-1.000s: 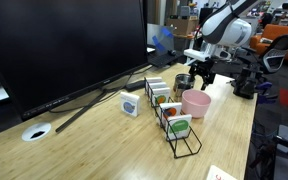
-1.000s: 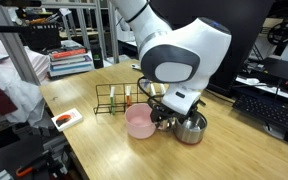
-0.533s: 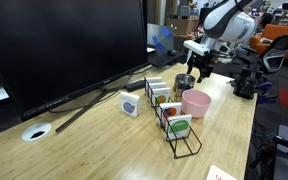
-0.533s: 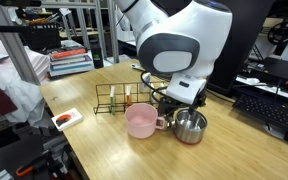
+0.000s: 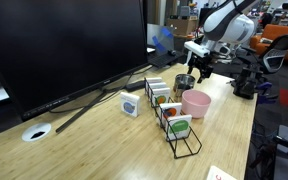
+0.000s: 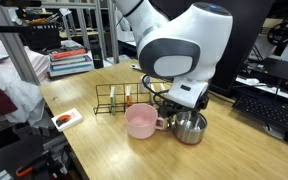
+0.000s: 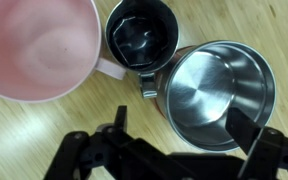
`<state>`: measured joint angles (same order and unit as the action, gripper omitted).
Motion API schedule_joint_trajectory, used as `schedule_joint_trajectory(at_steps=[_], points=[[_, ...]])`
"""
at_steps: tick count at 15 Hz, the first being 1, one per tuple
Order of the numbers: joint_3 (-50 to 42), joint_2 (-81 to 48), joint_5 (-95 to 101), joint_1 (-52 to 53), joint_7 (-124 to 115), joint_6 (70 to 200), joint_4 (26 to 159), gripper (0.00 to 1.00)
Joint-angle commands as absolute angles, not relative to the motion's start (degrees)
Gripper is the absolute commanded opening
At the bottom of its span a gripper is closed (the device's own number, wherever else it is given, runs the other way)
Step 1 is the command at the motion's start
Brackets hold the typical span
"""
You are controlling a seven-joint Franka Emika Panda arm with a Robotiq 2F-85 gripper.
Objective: Move the silver bowl to the left side of the desk
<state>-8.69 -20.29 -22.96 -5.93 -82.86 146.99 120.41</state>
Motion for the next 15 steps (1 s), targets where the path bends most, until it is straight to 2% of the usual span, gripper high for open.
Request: schedule_joint_trajectory(at_steps=[1, 5, 6, 7, 9, 15], points=[[-9.0, -21.7, -21.7, -6.2, -82.0, 146.3, 119.8, 1.00], [-9.6, -25.7, -19.4, -6.3, -81.5, 145.8, 117.8, 1.00], [-9.6, -26.4, -19.2, -6.3, -81.2, 145.9, 117.5, 0.96], [-9.6, -26.9, -19.1, -6.3, -81.0, 146.0, 117.2, 0.74], [-9.2, -27.5, -19.6, -6.6, -79.9, 146.2, 116.5, 0.71], [-8.9, -27.7, -20.4, -6.9, -78.4, 146.3, 115.5, 0.28]])
